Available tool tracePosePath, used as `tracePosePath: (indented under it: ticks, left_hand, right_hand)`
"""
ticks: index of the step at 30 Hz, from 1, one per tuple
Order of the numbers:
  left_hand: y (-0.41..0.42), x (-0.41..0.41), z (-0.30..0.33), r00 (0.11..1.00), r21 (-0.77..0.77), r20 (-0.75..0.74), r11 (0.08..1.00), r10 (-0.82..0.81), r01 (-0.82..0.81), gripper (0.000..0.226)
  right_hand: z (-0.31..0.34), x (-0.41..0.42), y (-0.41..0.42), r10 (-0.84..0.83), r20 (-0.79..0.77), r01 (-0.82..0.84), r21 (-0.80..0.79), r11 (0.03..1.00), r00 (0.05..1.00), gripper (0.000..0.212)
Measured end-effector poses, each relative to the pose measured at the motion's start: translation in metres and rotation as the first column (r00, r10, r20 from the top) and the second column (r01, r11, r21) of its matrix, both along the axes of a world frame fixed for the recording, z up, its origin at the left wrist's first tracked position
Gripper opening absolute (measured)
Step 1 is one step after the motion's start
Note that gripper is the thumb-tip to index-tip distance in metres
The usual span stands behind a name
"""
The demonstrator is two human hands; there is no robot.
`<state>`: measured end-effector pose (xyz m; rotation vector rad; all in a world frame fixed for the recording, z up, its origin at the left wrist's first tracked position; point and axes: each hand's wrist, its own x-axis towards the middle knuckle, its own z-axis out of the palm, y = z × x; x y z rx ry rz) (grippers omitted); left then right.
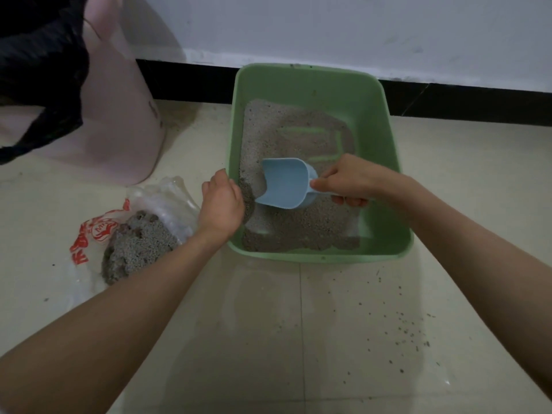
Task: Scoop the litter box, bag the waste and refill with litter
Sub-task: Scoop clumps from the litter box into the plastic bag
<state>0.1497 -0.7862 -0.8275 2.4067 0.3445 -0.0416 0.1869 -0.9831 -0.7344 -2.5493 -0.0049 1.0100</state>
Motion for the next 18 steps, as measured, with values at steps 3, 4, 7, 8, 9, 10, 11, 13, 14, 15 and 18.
tracePosePath:
  ticks: [3,4,7,8,9,10,11,13,14,15,18]
  left_hand:
    - [0.001,0.001,-0.002,1.000,-0.004,0.009,1.000,0.000,0.000,0.028]
    - [0.001,0.001,-0.003,1.000,-0.004,0.014,1.000,0.000,0.000,0.028]
    - [0.001,0.001,-0.004,1.000,-0.002,0.031,1.000,-0.002,0.002,0.028]
    - [0.001,0.001,-0.004,0.999,-0.002,0.037,1.000,-0.002,0.002,0.028]
    - [0.001,0.001,-0.005,0.999,-0.005,0.043,1.000,-0.001,0.001,0.028]
    - [0.001,0.001,-0.005,0.999,-0.012,0.049,1.000,0.004,-0.003,0.027]
    - [0.001,0.001,-0.006,0.999,-0.021,0.053,1.000,0.010,-0.009,0.027]
    - [0.002,0.002,-0.006,0.998,-0.034,0.060,0.999,0.019,-0.017,0.027]
    - [0.002,0.002,-0.006,0.998,-0.038,0.065,0.999,0.018,-0.016,0.027]
    - [0.002,0.002,-0.006,0.997,-0.040,0.072,0.999,0.015,-0.012,0.027]
    - [0.003,0.001,-0.008,0.995,-0.037,0.097,0.999,0.003,0.000,0.026]
  right_hand:
    - [-0.003,0.013,0.010,0.067,0.005,-0.067,-0.065,0.996,0.998,0.038]
    - [-0.004,0.018,0.015,0.101,0.027,-0.097,-0.114,0.989,0.995,0.034]
    - [-0.008,0.027,0.036,0.246,0.199,-0.170,-0.334,0.927,0.949,0.030]
    - [-0.011,0.029,0.042,0.300,0.271,-0.180,-0.389,0.903,0.915,0.032]
    - [-0.015,0.030,0.045,0.339,0.334,-0.182,-0.422,0.888,0.880,0.033]
    - [-0.019,0.031,0.046,0.359,0.380,-0.177,-0.435,0.883,0.852,0.034]
    - [-0.023,0.033,0.044,0.360,0.409,-0.169,-0.433,0.885,0.839,0.035]
    - [-0.032,0.034,0.035,0.310,0.420,-0.144,-0.382,0.913,0.853,0.034]
    - [-0.038,0.033,0.028,0.264,0.407,-0.126,-0.335,0.934,0.874,0.033]
    - [-0.045,0.031,0.022,0.212,0.387,-0.102,-0.285,0.953,0.897,0.032]
    - [-0.064,0.027,0.006,0.076,0.302,-0.027,-0.164,0.986,0.950,0.029]
